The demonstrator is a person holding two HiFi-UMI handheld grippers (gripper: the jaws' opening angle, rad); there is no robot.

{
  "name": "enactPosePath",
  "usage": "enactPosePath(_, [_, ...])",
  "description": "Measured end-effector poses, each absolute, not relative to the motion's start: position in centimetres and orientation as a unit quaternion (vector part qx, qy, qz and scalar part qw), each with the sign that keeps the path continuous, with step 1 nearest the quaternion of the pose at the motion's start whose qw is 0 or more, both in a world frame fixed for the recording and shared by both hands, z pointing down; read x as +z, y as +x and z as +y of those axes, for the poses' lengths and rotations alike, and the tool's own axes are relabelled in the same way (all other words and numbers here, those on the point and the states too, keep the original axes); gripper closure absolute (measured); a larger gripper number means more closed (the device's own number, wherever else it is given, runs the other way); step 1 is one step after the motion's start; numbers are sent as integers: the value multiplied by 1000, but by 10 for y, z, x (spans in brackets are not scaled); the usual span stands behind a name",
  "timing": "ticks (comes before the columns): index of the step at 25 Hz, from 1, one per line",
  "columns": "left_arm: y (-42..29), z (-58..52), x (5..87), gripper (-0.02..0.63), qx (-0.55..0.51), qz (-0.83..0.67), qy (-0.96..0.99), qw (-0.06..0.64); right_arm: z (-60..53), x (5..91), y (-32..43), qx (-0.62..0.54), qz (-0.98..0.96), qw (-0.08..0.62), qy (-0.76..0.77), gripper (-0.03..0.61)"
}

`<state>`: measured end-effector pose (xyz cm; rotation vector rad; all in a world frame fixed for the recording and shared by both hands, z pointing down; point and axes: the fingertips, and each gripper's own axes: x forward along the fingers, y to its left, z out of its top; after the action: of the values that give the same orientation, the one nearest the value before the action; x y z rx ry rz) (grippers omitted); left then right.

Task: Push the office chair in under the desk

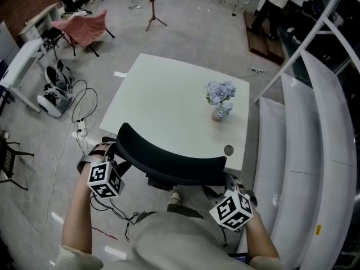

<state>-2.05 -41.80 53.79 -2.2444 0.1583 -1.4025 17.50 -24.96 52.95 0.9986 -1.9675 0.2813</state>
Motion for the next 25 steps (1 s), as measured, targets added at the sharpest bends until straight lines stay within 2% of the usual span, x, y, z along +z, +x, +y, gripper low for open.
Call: enactPosePath(25, [-24,-414,539,365,-500,40,-824,261,-254,532,176,91,-750,437,488,377])
